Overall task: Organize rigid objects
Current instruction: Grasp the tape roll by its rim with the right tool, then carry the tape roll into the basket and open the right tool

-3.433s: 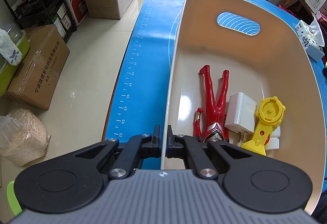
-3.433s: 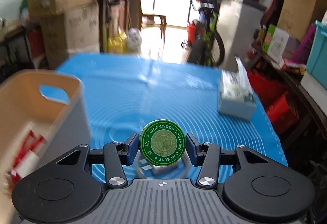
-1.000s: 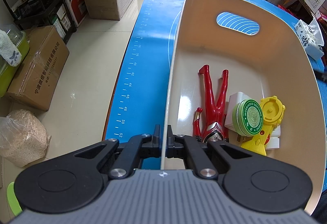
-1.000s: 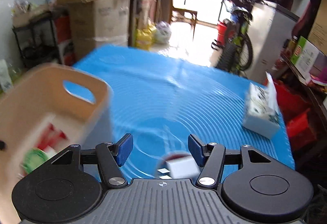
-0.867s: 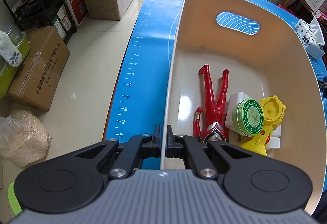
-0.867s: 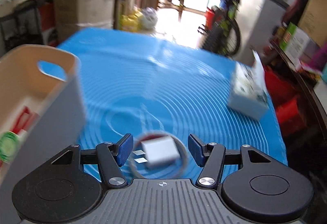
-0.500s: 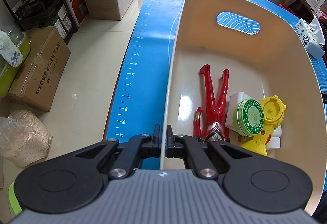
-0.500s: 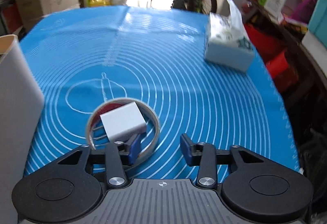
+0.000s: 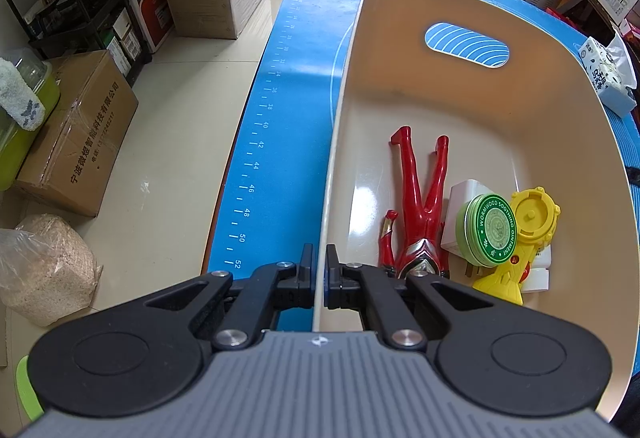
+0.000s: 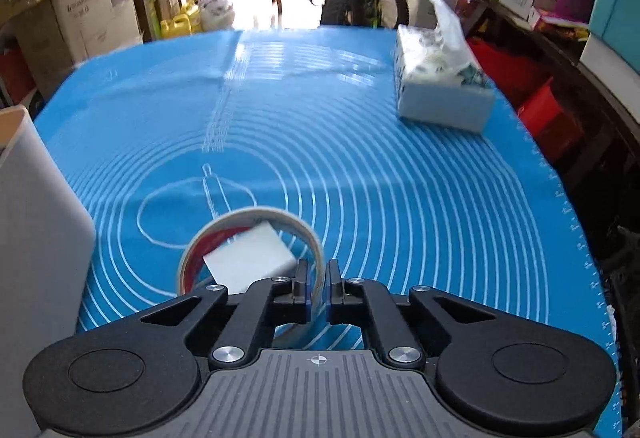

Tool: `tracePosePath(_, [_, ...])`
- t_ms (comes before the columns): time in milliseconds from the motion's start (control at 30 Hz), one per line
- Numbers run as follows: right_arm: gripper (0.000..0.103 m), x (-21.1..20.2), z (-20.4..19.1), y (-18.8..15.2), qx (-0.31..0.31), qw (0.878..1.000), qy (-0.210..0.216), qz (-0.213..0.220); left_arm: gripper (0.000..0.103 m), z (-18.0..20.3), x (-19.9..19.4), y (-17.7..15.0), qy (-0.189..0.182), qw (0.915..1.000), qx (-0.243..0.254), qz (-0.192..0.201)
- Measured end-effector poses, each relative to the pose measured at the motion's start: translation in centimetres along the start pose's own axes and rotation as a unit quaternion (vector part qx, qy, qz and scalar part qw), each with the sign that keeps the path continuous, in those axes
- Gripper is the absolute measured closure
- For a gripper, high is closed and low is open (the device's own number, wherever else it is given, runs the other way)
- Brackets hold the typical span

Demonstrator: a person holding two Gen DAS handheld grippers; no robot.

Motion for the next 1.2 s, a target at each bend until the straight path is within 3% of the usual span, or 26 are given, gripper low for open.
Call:
tracePosePath(433, [0.088, -7.0, -2.8, 3.2, -0.008, 0.996, 0.041, 0.078, 0.098, 0.0, 0.0, 0.0, 0.0, 1.0, 0.0, 0.0])
tracePosePath(733, [0.088, -12.1, -10.2, 4.8, -0.04, 0.983, 0.13, 0.123, 0.098, 0.0, 0.0, 0.0, 0.0, 1.0, 0.0, 0.0])
tracePosePath(933, [0.088, -12.3, -16.3, 3.6, -0.097, 0.977, 0.158, 0.101, 0.098, 0.0, 0.0, 0.0, -0.001, 1.0, -0.001, 0.0])
tracePosePath(1200, [0.088, -10.0, -22.3, -0.2, -0.171, 0.972, 0.158, 0.042, 0.098, 0.0, 0.0, 0.0, -0.002, 1.0, 0.0, 0.0])
Point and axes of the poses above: each gripper's, at about its wrist camera, not at the fingertips, and x roughly the way its jaws point, z to its right, y to its top, the point moved 10 cm from there along x, roughly the way its jaws point, and after that the axes turned 4 degrees about -z, right-handed, at the moved point
